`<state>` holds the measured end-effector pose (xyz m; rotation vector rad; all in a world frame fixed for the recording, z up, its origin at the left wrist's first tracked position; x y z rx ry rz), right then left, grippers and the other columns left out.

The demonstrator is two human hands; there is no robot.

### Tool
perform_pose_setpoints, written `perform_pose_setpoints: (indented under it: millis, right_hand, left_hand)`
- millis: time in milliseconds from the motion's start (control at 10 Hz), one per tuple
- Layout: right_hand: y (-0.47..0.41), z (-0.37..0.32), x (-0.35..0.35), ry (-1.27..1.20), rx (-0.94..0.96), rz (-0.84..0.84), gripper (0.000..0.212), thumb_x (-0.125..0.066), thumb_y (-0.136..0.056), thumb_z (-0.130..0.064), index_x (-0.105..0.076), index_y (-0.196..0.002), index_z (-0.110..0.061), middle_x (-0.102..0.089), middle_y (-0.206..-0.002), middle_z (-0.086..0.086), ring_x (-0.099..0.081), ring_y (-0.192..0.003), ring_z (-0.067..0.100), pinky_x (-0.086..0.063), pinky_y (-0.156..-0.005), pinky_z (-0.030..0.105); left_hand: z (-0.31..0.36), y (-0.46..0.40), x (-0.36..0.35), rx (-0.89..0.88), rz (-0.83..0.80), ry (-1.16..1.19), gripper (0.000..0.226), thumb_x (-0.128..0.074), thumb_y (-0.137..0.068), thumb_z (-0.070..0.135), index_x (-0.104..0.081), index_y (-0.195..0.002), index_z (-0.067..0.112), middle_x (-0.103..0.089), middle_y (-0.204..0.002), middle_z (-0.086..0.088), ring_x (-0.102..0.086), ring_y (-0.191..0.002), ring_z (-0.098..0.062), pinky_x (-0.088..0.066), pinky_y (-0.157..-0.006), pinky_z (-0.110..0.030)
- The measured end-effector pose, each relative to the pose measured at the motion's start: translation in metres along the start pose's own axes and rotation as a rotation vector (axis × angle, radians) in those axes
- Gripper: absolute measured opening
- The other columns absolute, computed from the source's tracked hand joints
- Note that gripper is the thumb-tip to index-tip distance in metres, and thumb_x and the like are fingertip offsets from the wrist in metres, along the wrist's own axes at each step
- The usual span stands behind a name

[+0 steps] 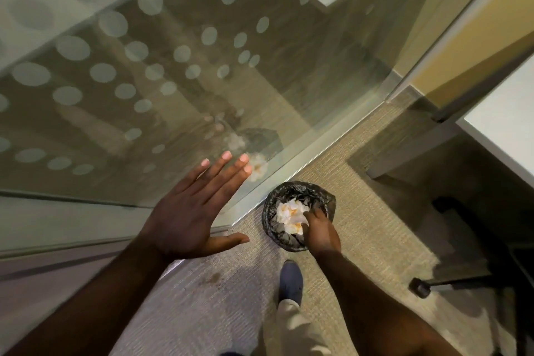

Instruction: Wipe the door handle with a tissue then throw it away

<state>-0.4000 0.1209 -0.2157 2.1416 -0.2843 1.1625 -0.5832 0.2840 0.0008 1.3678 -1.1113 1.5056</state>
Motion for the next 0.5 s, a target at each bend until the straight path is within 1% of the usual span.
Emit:
perform_pose_setpoints:
  millis: [100,200,300,400,500]
  right_hand:
    - [0.009,0.005,0.002,-0.069,-0.031,0.082,0.034,-0.051,-0.095,-0.013,-0.056,-0.128,-0.010,-0.053,-0.131,0.011,-0.058,-0.108,0.028,-0.049,-0.084,0.034]
    - [0.016,0.005,0.010,-0.123,-0.030,0.159,0.029,-0.052,-0.092,-0.007,-0.060,-0.121,-0.007,-0.059,-0.122,0.013,-0.061,-0.098,0.029,-0.049,-0.077,0.033]
    - [0.032,-0.002,0.027,-0.130,0.053,0.268,0.023,-0.061,-0.086,-0.005,-0.066,-0.109,-0.010,-0.065,-0.110,0.009,-0.063,-0.089,0.025,-0.051,-0.071,0.032]
    - [0.046,-0.017,0.043,-0.147,0.203,0.381,0.024,-0.068,-0.080,-0.004,-0.068,-0.103,-0.011,-0.067,-0.104,0.007,-0.064,-0.086,0.024,-0.052,-0.071,0.032]
    - [0.084,-0.053,0.068,-0.185,0.475,0.477,0.024,-0.069,-0.079,-0.005,-0.069,-0.103,-0.009,-0.067,-0.103,0.008,-0.064,-0.090,0.025,-0.054,-0.077,0.035]
  left_hand:
    - [0.004,-0.001,0.003,0.031,-0.013,0.028,0.102,-0.045,-0.086,0.078,-0.019,-0.158,0.010,-0.024,-0.165,-0.008,-0.016,-0.155,-0.024,-0.013,-0.125,-0.040]
    - [0.009,0.001,0.004,0.046,-0.024,0.039,0.102,-0.041,-0.087,0.079,-0.015,-0.159,0.012,-0.021,-0.166,-0.006,-0.012,-0.156,-0.023,-0.009,-0.125,-0.038]
    - [0.025,0.009,0.010,0.044,-0.004,0.079,0.104,-0.047,-0.086,0.079,-0.015,-0.160,0.013,-0.020,-0.167,-0.005,-0.014,-0.155,-0.023,-0.010,-0.126,-0.040]
    - [0.036,0.020,0.018,0.067,0.004,0.089,0.107,-0.051,-0.084,0.079,-0.014,-0.160,0.014,-0.020,-0.168,-0.004,-0.015,-0.155,-0.023,-0.011,-0.126,-0.041]
    - [0.057,0.044,0.042,0.138,0.008,0.055,0.109,-0.048,-0.083,0.081,-0.008,-0.160,0.015,-0.017,-0.167,-0.004,-0.009,-0.156,-0.020,-0.005,-0.126,-0.039]
Point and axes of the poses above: each hand's wrist, its own y-axis away from the middle knuckle, its own x-axis out of the back of the hand, z = x × y, the point moved 3 cm from there along -y, towards the middle knuckle
